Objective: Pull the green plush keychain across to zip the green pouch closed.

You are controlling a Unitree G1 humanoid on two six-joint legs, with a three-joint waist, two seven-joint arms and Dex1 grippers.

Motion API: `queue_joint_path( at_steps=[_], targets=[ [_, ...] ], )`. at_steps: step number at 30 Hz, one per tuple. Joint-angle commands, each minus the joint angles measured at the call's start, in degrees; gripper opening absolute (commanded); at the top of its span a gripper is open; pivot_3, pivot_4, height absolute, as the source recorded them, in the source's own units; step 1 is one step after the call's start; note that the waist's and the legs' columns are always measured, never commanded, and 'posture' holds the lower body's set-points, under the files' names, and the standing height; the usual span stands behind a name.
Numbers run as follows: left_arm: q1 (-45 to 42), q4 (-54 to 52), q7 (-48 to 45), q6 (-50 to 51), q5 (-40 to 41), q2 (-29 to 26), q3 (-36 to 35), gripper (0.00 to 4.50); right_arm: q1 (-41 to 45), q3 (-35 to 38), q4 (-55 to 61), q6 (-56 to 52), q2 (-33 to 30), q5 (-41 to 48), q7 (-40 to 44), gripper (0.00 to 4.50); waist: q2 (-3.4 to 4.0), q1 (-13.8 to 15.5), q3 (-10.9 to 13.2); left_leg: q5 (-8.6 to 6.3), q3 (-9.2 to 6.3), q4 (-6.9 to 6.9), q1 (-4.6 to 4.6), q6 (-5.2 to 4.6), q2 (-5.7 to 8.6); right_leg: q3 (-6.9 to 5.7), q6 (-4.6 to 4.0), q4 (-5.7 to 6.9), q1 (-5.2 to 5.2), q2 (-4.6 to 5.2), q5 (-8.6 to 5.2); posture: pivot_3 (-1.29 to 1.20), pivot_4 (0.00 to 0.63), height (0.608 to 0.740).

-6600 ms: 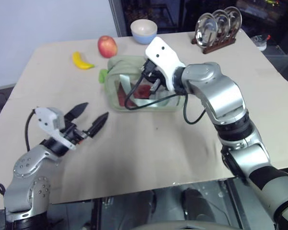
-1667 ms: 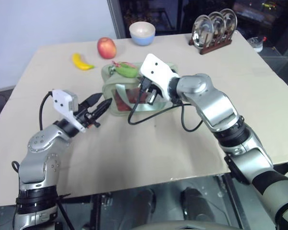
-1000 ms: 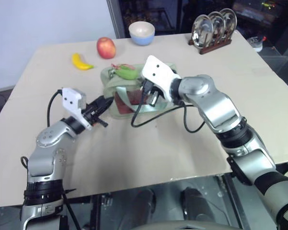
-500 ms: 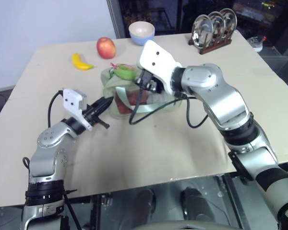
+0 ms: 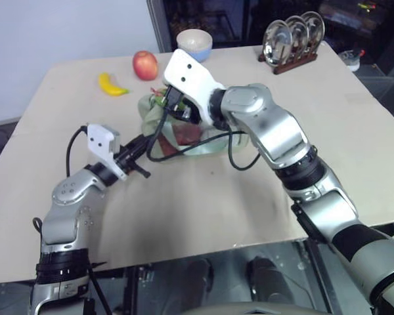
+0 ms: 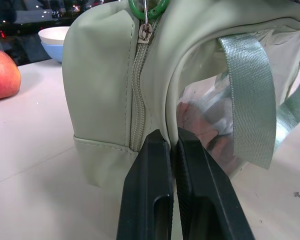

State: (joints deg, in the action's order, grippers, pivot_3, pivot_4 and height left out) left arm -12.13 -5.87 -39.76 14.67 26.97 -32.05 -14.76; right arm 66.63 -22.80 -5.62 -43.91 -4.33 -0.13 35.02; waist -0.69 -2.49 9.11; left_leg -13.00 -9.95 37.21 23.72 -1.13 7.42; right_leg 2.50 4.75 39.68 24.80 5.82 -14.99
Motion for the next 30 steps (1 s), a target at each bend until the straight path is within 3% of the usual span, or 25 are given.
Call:
queue_joint_path(
  at_steps=[1,3,15,30],
  targets=[
    [0.0,-2.6,0.2,-1.3,-0.3,0.0,-0.3,0.0,1.9,-0.1,-0.7,3.4,0.3,-1.2,-0.3,0.96,0.0,0.0,0.0,0.0,0.0,0.0,0.0,0.0,0.0,0.0,0.0,0.0,0.0,0.0,0.0,0.0,0.15,0.74],
    [0.1,-2.6,0.4,-1.3,-0.4,0.2,-0.2,0.0,1.8,-0.7,-1.1,4.6,-0.1,-2.0,0.0,0.11,0.0,0.0,0.0,0.0,0.0,0.0,0.0,0.0,0.0,0.0,0.0,0.0,0.0,0.0,0.0,0.0,0.15,0.74],
    [2.7,0.1,4.6,-0.7,-4.5,0.9,0.1,0.0,5.5,1.5,-2.6,21.4,-5.6,-10.1,-5.5,0.11,0.0,0.0,0.0,0.0,0.0,0.0,-0.02,0.01,0.0,0.0,0.0,0.01,0.0,-0.02,0.0,0.0,0.15,0.74],
    [2.6,2.6,11.9,2.4,-1.0,2.6,-5.3,0.0,-2.8,8.7,-11.8,22.1,-14.8,-13.0,-13.6,0.11,0.0,-0.3,0.0,0.0,0.09,-0.03,-0.07,0.01,-0.04,0.11,0.0,0.02,0.0,-0.01,0.0,0.0,0.15,0.74]
  ],
)
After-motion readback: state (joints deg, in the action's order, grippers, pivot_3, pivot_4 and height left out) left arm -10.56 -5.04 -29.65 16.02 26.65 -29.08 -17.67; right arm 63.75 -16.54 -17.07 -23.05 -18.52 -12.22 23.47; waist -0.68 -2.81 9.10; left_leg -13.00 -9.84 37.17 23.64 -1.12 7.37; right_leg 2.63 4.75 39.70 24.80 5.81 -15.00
